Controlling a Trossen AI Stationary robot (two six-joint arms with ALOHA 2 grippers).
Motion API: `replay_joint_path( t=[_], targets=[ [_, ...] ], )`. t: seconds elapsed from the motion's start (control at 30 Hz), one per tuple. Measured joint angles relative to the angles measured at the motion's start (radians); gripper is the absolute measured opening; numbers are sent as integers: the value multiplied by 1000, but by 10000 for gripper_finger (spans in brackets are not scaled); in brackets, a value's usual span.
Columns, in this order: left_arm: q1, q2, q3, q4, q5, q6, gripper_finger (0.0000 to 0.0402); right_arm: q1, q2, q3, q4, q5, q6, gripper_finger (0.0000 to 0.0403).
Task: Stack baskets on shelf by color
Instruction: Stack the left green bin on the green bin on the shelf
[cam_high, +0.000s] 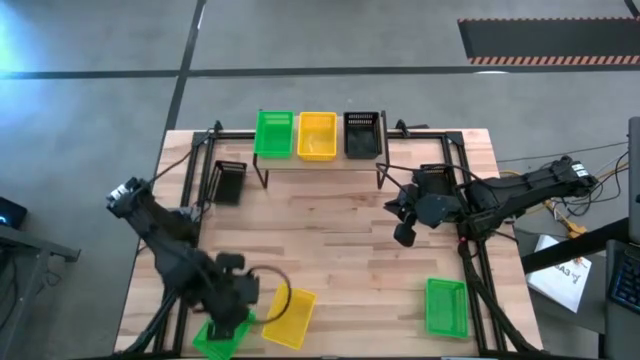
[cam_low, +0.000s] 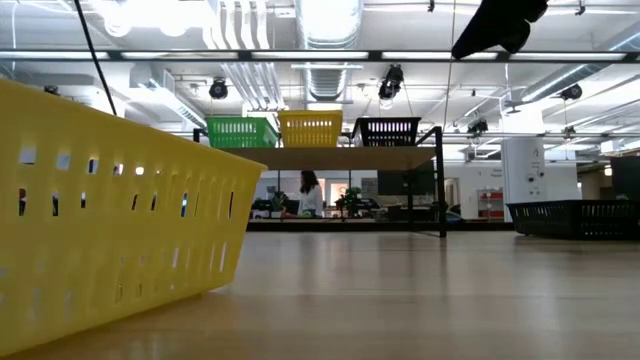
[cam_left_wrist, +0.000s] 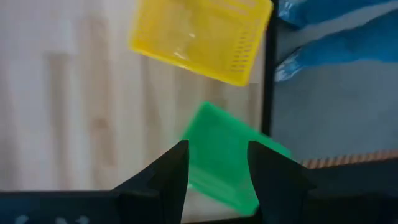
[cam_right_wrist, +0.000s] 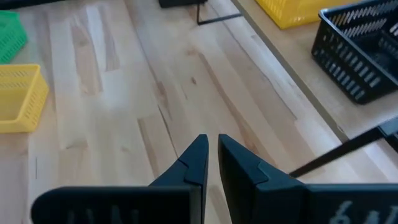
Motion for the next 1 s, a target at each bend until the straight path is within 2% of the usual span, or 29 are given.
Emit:
replay_joint_path(
  t=[0.13,0.3,0.4,0.5,0.57,0.67,0.8,1.0],
  targets=[
    [-73,1,-108,158,7,-206,148,0,0,-2,29,0,-11,27],
    [-100,-14,-190,250,-24,-420,156,0,0,-2,30,0,-11,27],
    [-104,-24,-219,344,-50,-412,169,0,0,-2,35,0,-12,27],
    [-113,-17,-243,409,-58,-323,182,0,0,-2,35,0,-11,27],
    [-125,-10,-262,475,-49,-254,189,0,0,-2,35,0,-11,27],
    [-140,4,-299,524,-4,-262,195,0,0,-2,35,-1,-11,27],
    [-145,33,-335,540,62,-463,196,0,0,-2,35,-7,-7,27],
    [-145,75,-396,683,61,-796,196,0,0,-2,35,-8,-8,27]
  ],
)
